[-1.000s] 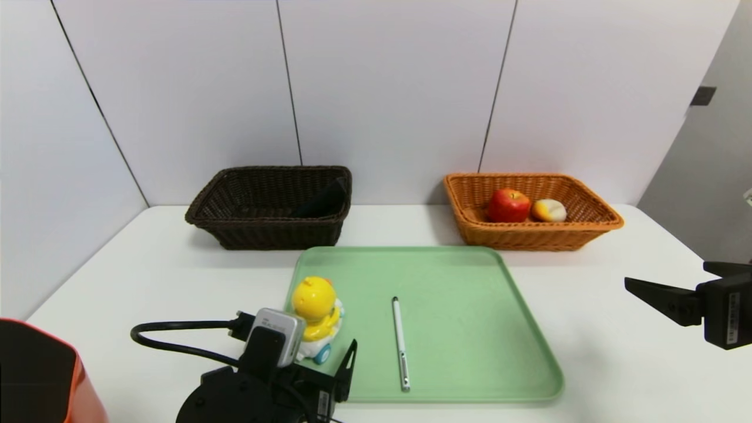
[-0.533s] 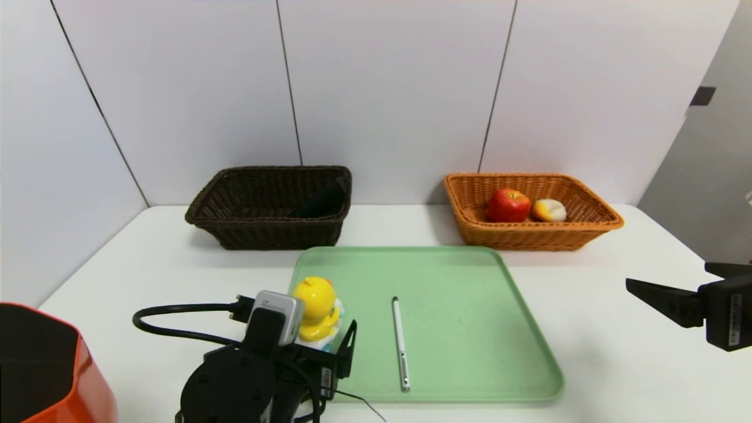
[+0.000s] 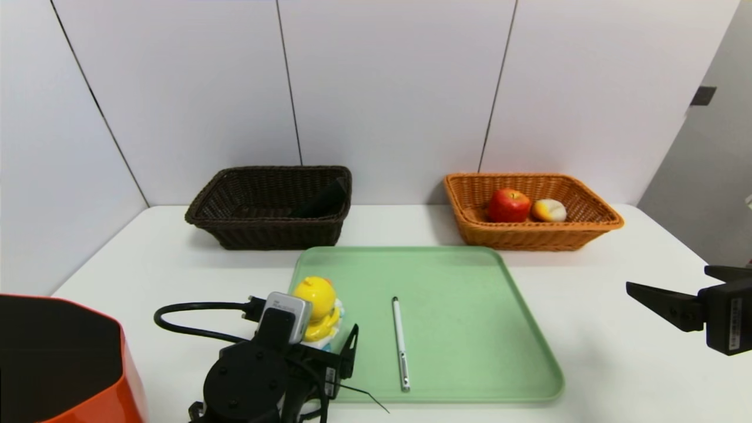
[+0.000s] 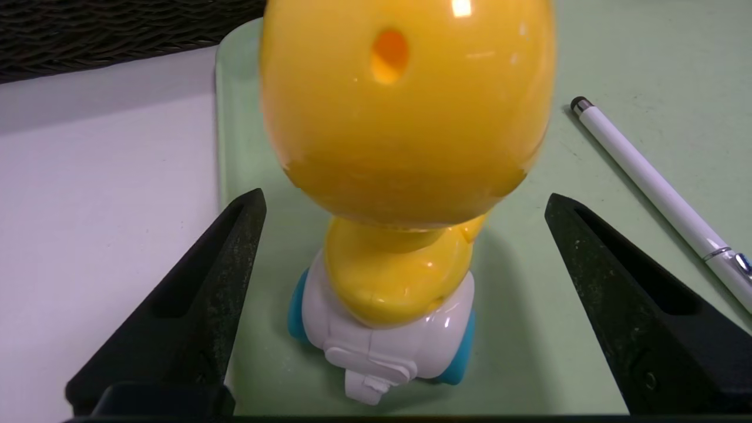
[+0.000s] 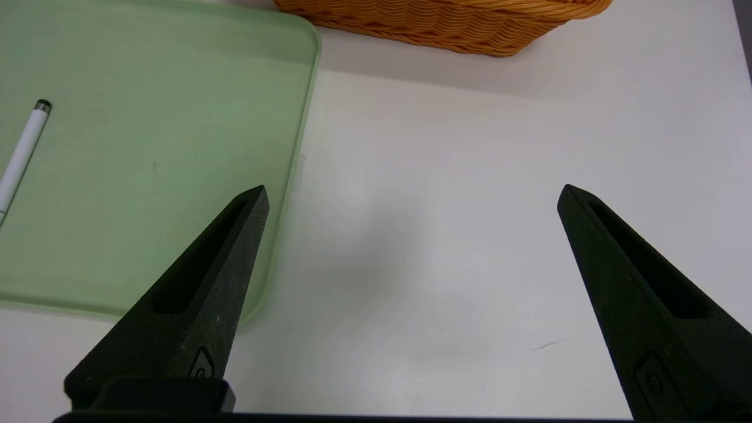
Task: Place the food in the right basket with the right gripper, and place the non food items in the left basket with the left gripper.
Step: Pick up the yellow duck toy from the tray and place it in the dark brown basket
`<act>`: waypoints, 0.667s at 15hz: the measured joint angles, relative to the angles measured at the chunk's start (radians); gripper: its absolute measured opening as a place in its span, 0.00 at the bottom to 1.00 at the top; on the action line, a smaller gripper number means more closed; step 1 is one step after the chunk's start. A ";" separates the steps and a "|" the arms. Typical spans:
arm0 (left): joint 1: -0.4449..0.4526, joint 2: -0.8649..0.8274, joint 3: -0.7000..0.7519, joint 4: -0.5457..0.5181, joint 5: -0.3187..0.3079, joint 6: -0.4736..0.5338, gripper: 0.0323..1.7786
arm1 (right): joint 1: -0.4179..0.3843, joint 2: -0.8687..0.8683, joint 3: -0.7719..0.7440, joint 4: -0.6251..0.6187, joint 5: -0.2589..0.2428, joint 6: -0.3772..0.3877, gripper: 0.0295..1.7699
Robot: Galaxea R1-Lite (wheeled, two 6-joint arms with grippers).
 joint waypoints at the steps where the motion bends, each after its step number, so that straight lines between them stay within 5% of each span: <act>1: 0.002 0.003 -0.003 0.000 -0.001 0.001 0.95 | 0.000 0.000 0.000 0.000 0.001 0.000 0.96; 10: 0.036 0.027 -0.044 0.000 -0.033 0.012 0.95 | 0.007 -0.001 0.004 0.000 0.003 -0.001 0.96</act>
